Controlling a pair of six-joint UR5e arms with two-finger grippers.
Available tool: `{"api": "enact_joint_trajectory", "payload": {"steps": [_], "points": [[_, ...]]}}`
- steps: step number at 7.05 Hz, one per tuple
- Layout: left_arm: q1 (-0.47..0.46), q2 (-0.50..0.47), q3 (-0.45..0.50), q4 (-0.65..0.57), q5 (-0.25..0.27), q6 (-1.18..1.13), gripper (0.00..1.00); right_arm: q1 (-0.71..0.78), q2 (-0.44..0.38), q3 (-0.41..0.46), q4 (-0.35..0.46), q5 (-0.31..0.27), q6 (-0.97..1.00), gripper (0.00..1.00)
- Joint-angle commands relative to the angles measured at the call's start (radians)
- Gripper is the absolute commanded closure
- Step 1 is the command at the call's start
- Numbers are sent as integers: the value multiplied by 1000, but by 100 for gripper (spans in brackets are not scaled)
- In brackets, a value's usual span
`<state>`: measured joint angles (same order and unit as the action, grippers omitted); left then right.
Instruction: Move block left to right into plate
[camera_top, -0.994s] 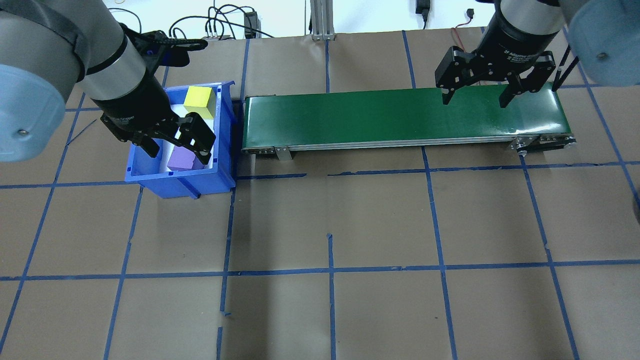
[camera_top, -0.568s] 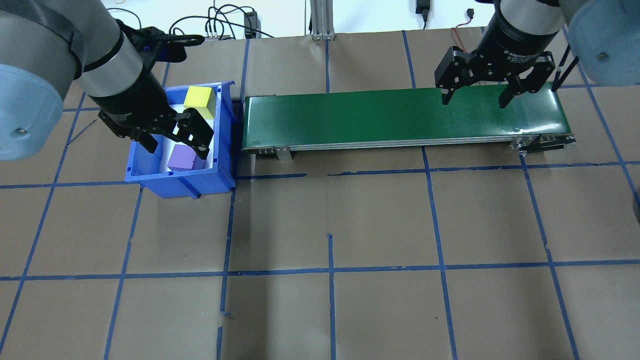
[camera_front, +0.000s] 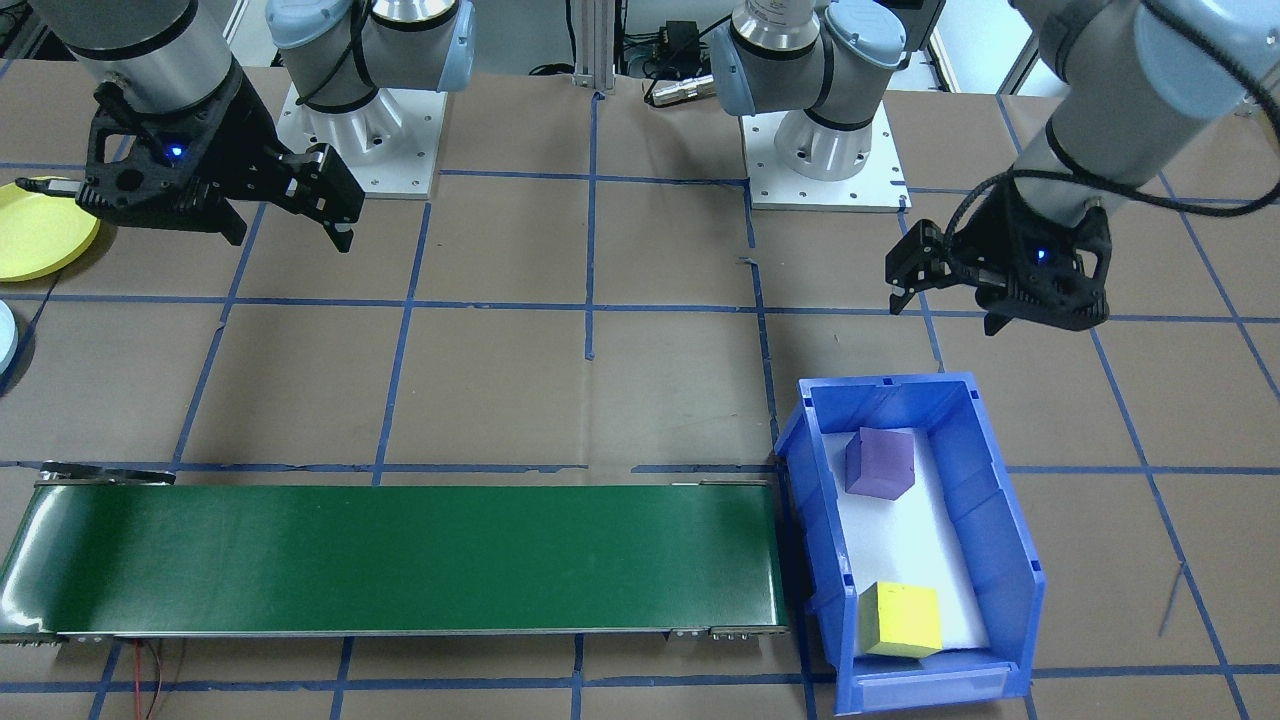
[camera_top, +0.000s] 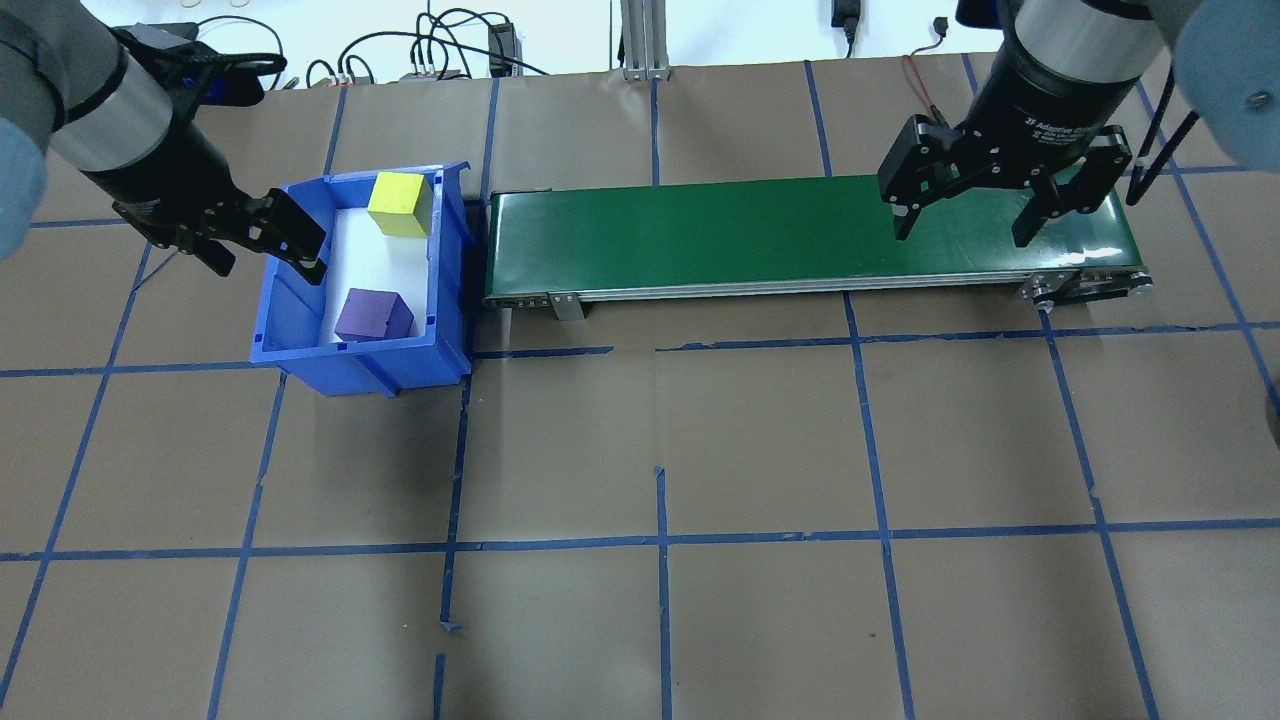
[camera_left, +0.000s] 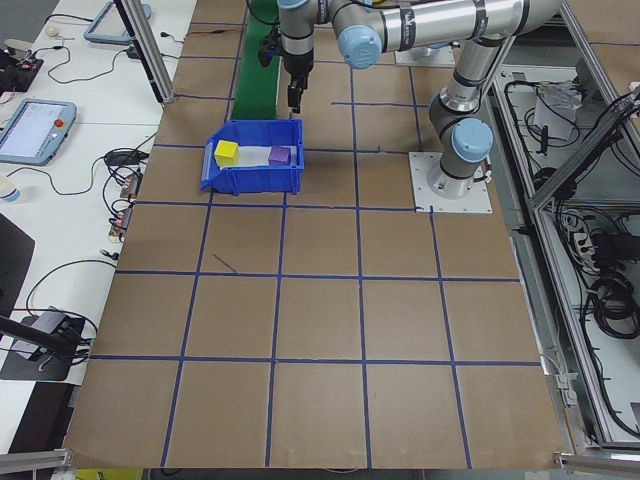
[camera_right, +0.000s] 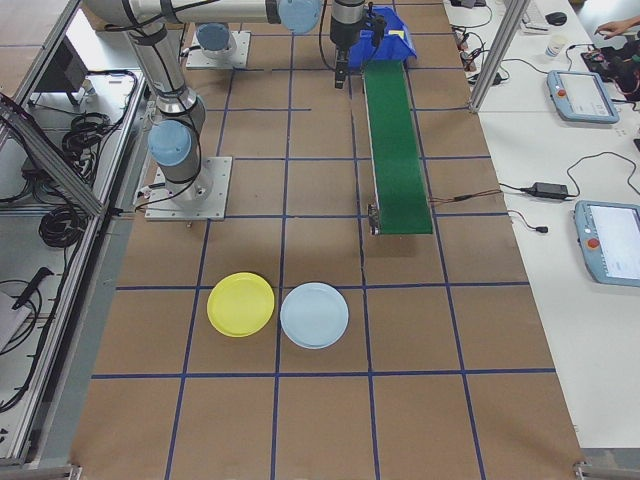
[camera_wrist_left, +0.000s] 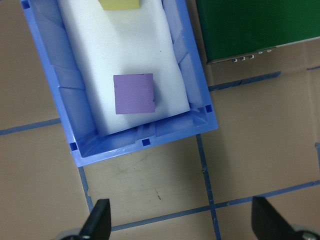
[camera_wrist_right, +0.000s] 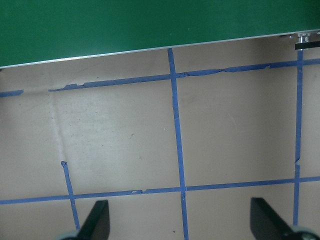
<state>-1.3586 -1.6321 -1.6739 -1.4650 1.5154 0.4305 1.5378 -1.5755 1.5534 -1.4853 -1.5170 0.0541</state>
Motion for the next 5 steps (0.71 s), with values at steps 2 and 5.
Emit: {"api": "enact_joint_trajectory", "payload": {"steps": [2, 5], "points": [[6, -168, -18, 121, 0, 68, 0, 4, 9, -4, -6, 9, 0, 0], [6, -278, -18, 212, 5, 71, 1, 5, 15, 5, -48, 11, 10, 0]]}}
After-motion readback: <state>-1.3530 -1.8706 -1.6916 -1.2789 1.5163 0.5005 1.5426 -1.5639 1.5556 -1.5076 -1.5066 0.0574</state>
